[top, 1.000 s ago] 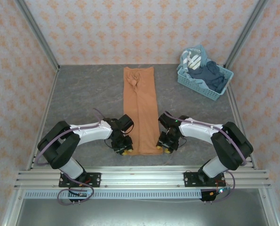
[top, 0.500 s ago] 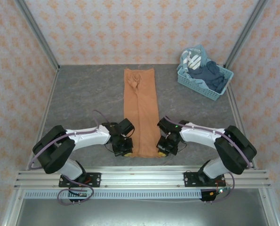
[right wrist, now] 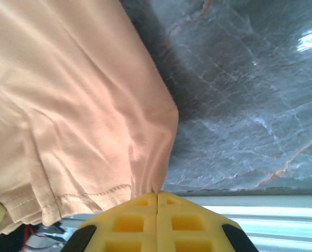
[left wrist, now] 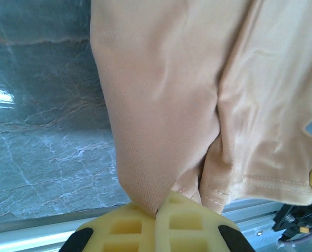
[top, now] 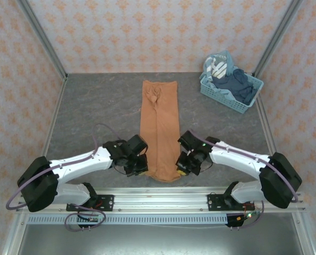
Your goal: Fold and stack the t-shirts
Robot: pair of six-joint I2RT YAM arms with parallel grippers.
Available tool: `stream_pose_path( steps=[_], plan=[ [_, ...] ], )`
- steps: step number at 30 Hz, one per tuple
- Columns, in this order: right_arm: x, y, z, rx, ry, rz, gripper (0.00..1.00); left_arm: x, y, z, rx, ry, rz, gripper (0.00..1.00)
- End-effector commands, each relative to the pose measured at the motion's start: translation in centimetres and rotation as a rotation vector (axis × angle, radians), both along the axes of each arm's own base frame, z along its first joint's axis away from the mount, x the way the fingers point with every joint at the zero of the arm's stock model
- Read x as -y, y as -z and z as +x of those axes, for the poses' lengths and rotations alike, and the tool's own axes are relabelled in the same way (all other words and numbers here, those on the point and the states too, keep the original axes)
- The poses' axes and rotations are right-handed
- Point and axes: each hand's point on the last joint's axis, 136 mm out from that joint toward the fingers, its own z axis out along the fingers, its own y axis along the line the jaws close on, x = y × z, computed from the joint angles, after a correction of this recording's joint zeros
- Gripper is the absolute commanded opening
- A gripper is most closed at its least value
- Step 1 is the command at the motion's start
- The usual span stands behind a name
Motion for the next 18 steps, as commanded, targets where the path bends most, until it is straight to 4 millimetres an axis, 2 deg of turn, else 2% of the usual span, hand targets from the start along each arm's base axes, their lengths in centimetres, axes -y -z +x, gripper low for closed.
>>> stream_pose_path(
  steps=[1,6,11,14,18],
  plan=[
    [1.7,-2.5,1.7,0.044,0.090,-0.067,0.00,-1.4,-2.5,2.5,0.074,-0.091,0.048,0.00],
    [2.3,-5.3,5.4,0.122,0.151,-0.070,0.00,-2.2,-5.1,6.3,0.124,-0.173,0.010,0.00],
    [1.4,-7.1,10.5,0.190,0.165,-0.051,0.00,-1.9,-6.4,10.5,0.155,-0.197,-0.017,0.00],
    [1.2,-7.5,13.8,0.217,0.173,-0.060,0.00,-2.1,-6.8,13.3,0.169,-0.194,0.011,0.00],
    [0.5,-6.8,18.1,0.226,0.177,-0.048,0.00,-2.7,-5.8,16.7,0.160,-0.228,0.022,0.00]
  ],
)
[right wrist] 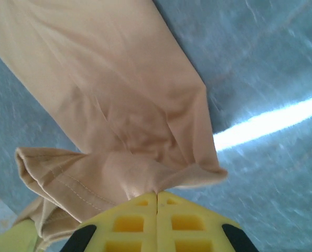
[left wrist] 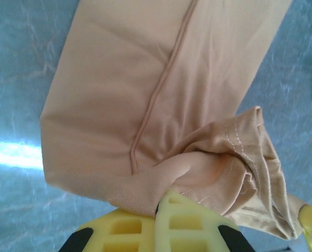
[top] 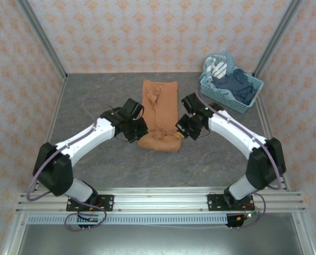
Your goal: Fold and stack the t-shirts
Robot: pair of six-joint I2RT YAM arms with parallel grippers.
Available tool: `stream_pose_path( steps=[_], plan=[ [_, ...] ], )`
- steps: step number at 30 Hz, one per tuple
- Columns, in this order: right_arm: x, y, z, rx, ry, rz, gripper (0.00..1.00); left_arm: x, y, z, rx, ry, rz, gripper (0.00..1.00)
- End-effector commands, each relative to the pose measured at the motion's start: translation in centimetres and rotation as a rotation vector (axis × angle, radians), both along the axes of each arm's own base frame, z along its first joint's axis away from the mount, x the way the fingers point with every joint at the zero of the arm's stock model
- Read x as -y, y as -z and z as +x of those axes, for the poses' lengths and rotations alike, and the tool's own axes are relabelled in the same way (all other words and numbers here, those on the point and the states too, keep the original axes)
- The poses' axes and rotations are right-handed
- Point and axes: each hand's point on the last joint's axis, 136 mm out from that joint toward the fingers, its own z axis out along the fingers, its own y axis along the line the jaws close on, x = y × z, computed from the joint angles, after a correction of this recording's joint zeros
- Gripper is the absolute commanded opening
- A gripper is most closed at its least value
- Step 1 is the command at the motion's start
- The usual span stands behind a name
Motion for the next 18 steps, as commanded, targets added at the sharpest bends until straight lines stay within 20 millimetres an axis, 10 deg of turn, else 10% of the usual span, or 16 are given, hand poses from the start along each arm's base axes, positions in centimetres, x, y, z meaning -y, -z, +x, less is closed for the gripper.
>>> stream_pose_path(
  steps=[1,18],
  plan=[
    [-0.1,0.6,3.5,0.035,-0.030,-0.026,0.00,-1.0,0.6,2.6,0.003,0.005,0.037,0.00],
    [0.3,7.8,15.8,-0.021,-0.019,-0.031,0.00,-2.1,6.4,14.8,-0.032,-0.034,0.077,0.00]
  ],
)
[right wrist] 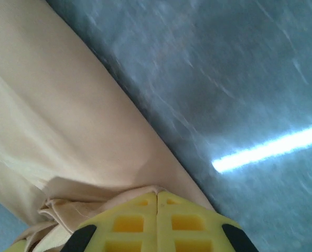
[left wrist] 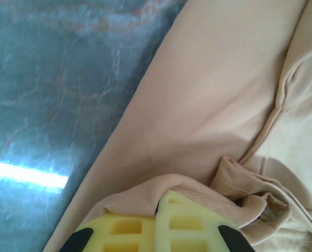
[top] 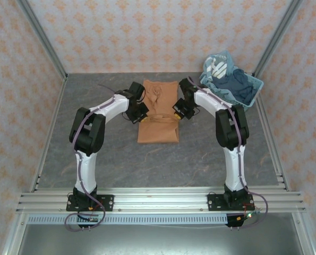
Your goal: Fold and stack the t-shirts
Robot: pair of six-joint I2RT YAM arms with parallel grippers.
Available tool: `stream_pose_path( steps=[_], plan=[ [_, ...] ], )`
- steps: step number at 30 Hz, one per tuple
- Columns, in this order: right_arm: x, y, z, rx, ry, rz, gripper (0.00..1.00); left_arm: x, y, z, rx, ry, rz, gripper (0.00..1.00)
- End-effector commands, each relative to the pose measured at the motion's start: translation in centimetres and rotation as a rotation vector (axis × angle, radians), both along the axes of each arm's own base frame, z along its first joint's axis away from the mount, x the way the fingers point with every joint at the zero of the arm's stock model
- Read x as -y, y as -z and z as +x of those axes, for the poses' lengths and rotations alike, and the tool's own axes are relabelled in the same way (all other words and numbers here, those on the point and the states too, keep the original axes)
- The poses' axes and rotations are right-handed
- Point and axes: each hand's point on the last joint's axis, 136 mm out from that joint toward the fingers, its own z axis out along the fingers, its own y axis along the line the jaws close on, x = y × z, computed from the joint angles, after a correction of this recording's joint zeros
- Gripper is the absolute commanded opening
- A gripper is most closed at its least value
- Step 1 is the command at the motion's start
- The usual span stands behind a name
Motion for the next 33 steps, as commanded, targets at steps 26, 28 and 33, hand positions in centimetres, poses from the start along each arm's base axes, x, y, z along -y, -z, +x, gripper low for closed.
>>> stream_pose_path(
  steps=[26,28,33],
  plan=[
    [-0.5,-4.2,-10.2,0.172,-0.175,-0.002,0.58,-2.3,-2.1,-10.7,-0.001,-0.098,-0.191,0.48],
    [-0.8,-3.1,-11.0,0.147,-0.183,0.003,0.58,-1.7,-0.9,-11.8,-0.030,-0.105,-0.210,0.46],
    [-1.2,-0.9,-11.5,0.106,-0.195,0.017,0.58,-0.8,1.2,-11.8,-0.047,-0.135,-0.243,0.49]
  ],
)
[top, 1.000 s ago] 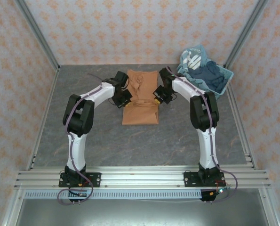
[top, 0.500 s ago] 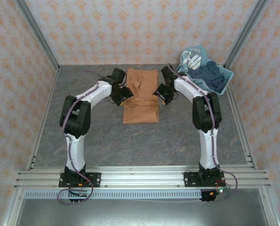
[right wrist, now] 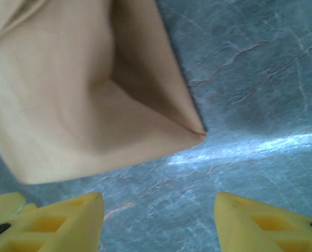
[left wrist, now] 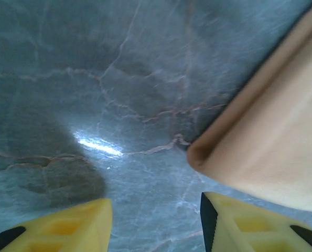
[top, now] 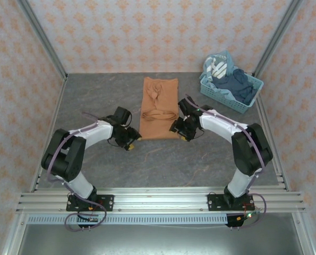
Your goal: Fold and stack the t-shirts
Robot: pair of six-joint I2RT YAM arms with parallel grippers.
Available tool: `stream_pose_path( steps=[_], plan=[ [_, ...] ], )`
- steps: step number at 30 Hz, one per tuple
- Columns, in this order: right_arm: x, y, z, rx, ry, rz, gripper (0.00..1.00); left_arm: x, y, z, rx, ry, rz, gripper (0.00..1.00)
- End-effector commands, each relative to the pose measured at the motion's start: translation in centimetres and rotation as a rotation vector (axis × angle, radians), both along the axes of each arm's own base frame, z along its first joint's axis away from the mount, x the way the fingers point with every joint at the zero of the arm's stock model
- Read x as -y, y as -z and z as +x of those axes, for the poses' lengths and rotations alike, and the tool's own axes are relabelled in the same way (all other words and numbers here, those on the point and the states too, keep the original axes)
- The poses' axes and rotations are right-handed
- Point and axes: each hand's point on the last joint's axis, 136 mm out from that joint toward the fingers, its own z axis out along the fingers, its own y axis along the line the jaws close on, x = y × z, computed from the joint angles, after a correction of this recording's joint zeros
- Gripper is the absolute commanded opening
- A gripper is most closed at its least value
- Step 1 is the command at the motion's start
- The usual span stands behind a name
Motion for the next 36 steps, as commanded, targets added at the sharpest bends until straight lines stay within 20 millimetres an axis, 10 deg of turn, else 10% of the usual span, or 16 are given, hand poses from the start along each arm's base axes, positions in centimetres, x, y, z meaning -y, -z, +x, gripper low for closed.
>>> stream_pose_path(
  steps=[1,13,24,36],
  plan=[
    [-0.5,1.2,0.9,0.003,0.011,0.025,0.57,1.5,-0.4,2.4,0.068,-0.046,-0.074,0.50],
    [0.2,5.2,2.1,-0.066,0.021,-0.061,0.48,2.0,0.6,4.6,0.098,-0.044,-0.043,0.51],
    [-0.5,5.0,3.7,-0.037,0.089,-0.021,0.01,1.3,-2.4,4.3,0.180,-0.031,0.009,0.52],
    [-0.5,4.5,1.8,-0.113,0.213,0.097,0.00,0.1,-2.4,6.1,0.255,-0.141,0.030,0.59]
  ],
)
